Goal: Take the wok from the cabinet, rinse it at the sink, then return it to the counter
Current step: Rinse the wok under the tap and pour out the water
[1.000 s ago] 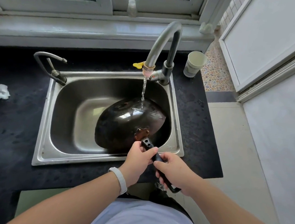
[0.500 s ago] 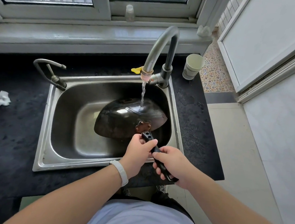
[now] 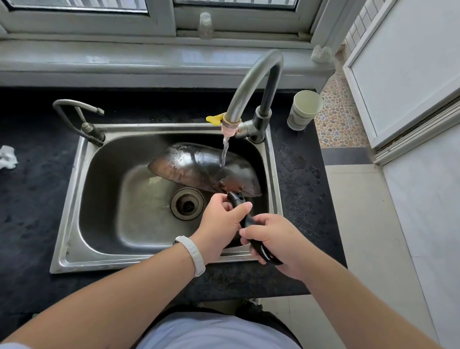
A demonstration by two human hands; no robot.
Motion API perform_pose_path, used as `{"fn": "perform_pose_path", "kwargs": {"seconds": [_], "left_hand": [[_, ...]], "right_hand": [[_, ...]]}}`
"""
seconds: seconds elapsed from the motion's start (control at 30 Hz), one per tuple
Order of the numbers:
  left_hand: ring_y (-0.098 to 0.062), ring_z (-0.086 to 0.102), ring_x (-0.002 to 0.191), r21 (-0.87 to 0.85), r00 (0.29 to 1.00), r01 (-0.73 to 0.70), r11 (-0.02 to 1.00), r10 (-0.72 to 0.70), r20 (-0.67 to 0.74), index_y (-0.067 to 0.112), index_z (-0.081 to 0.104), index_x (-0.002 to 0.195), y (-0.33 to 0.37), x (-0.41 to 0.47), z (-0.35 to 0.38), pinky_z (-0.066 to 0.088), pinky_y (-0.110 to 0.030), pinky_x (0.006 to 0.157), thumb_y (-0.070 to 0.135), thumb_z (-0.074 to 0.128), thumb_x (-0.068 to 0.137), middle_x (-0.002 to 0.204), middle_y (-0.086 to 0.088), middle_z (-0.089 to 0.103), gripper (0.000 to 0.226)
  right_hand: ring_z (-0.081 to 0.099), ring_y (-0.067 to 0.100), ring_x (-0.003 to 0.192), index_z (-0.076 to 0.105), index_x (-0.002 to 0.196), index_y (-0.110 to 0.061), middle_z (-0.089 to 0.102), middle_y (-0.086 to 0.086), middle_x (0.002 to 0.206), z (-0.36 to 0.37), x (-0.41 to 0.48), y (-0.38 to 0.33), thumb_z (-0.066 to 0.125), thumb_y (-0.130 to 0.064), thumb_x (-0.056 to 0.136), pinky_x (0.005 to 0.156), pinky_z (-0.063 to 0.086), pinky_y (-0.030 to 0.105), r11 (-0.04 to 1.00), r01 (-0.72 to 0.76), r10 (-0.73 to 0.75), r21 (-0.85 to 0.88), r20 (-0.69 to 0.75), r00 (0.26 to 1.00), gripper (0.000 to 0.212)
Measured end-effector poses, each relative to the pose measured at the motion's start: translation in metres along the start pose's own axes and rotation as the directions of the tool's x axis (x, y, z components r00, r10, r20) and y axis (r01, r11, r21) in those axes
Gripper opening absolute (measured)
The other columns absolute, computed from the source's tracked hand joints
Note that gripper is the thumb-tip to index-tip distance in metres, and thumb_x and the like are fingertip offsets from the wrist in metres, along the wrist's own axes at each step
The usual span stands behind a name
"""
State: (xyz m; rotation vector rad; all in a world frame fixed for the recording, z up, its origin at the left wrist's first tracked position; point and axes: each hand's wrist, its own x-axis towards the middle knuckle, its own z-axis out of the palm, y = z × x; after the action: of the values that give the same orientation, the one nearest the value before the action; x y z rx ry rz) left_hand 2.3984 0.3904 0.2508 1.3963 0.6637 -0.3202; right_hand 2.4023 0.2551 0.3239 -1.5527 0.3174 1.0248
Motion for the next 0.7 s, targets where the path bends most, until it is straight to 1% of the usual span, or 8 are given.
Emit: {"fn": "perform_pose_path", "kwargs": {"seconds": [0.13,0.2,0.27,0.37,0.43,0.57,0.63,0.7], "left_hand": [[-0.025,0.069,0.092,0.014,1.000,0.008,1.000,-0.008,-0.010,0.014,0.053,0.109,0.003,0.001,0.005,0.055,-0.034,0.072,0.027,0.074,0.085,0.107,-0.015,0.067,0.034],[-0.025,0.068,0.092,0.021,1.000,0.002,1.000,-0.002,-0.002,0.015,0.052,0.108,0.003,0.001,0.006,0.057,-0.036,0.074,0.027,0.074,0.084,0.108,-0.017,0.067,0.035],[-0.025,0.068,0.091,0.035,1.000,-0.003,0.999,0.003,0.000,0.017,0.051,0.106,0.001,0.001,0.007,0.058,-0.039,0.075,0.032,0.075,0.079,0.108,-0.019,0.066,0.040],[-0.033,0.069,0.096,0.076,1.000,-0.004,0.997,0.003,0.012,0.019,0.051,0.105,-0.001,-0.001,0.008,0.059,-0.049,0.080,0.041,0.076,0.068,0.108,-0.020,0.066,0.050],[-0.033,0.069,0.097,0.121,1.000,-0.014,0.993,0.011,0.026,0.020,0.050,0.104,-0.005,-0.002,0.009,0.058,-0.053,0.082,0.044,0.076,0.066,0.106,-0.018,0.066,0.051],[-0.033,0.069,0.096,0.173,0.998,-0.025,0.985,0.016,0.054,0.020,0.049,0.104,-0.014,-0.006,0.011,0.059,-0.050,0.081,0.043,0.076,0.068,0.104,-0.017,0.066,0.050],[-0.033,0.068,0.095,0.193,0.998,-0.035,0.981,0.024,0.062,0.021,0.049,0.104,-0.017,-0.007,0.012,0.059,-0.047,0.080,0.039,0.076,0.072,0.103,-0.017,0.067,0.046],[-0.033,0.068,0.096,0.219,0.997,-0.042,0.975,0.027,0.073,0.023,0.048,0.103,-0.019,-0.008,0.011,0.059,-0.049,0.082,0.039,0.075,0.072,0.103,-0.016,0.067,0.044]], "right_hand": [[0.052,0.015,0.051,0.063,0.109,0.001,0.063,0.014,0.084,-0.006,0.001,-0.002,0.063,-0.005,0.092,0.043,0.041,0.024,1.000,0.004,-0.003,-0.027,0.008,1.000,0.017],[0.052,0.015,0.052,0.063,0.106,-0.001,0.063,0.013,0.083,-0.008,0.000,-0.002,0.061,-0.005,0.094,0.042,0.040,0.024,0.999,0.004,-0.004,-0.038,0.011,1.000,0.014],[0.053,0.014,0.053,0.063,0.107,-0.002,0.064,0.012,0.083,-0.009,0.000,-0.001,0.061,-0.007,0.095,0.043,0.040,0.025,0.999,-0.004,0.004,-0.049,0.010,1.000,0.014],[0.056,0.016,0.055,0.061,0.111,-0.005,0.066,0.014,0.090,-0.010,-0.001,0.004,0.060,-0.009,0.096,0.044,0.042,0.026,0.996,-0.031,0.032,-0.078,0.011,0.999,0.016],[0.057,0.017,0.056,0.060,0.112,-0.006,0.066,0.015,0.095,-0.009,-0.001,0.009,0.058,-0.010,0.097,0.044,0.044,0.027,0.992,-0.050,0.051,-0.114,0.008,0.999,0.015],[0.057,0.017,0.052,0.059,0.111,-0.006,0.067,0.016,0.096,-0.007,-0.002,0.021,0.054,-0.009,0.094,0.045,0.043,0.028,0.987,-0.075,0.070,-0.143,-0.039,0.997,0.019],[0.057,0.016,0.051,0.059,0.113,-0.008,0.068,0.015,0.096,-0.006,-0.002,0.026,0.053,-0.009,0.093,0.045,0.042,0.028,0.987,-0.087,0.079,-0.132,-0.069,0.995,0.021],[0.057,0.016,0.052,0.058,0.112,-0.011,0.068,0.012,0.094,-0.004,-0.002,0.030,0.052,-0.011,0.092,0.045,0.043,0.028,0.985,-0.096,0.083,-0.147,-0.088,0.993,0.021]]}}
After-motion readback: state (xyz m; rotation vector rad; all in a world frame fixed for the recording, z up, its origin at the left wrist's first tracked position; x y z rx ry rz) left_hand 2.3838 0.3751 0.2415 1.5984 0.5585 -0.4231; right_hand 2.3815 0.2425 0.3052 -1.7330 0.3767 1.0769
